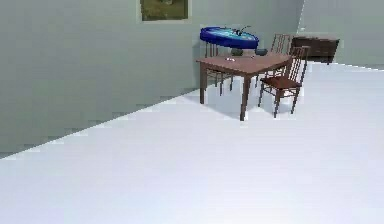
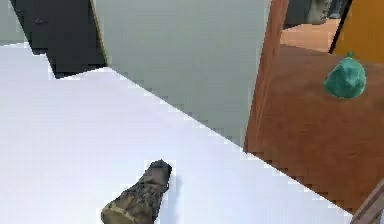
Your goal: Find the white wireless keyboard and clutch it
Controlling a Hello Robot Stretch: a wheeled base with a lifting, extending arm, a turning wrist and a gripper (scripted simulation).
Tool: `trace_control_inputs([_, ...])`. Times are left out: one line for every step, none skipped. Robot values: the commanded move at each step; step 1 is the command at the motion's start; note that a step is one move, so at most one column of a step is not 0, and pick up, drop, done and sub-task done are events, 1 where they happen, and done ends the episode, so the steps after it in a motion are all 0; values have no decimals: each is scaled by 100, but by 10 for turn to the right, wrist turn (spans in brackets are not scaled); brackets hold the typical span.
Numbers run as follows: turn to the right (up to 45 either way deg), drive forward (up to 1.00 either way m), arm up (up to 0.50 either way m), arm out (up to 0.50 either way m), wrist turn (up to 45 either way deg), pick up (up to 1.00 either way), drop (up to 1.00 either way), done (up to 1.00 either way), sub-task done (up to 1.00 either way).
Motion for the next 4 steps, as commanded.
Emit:
trace_control_inputs([420,0,0,0,0,0,0,0,0])
trace_control_inputs([0,100,0,0,0,0,0,0,0])
trace_control_inputs([0,100,0,0,0,0,0,0,0])
trace_control_inputs([0,100,0,0,0,0,0,0,0])
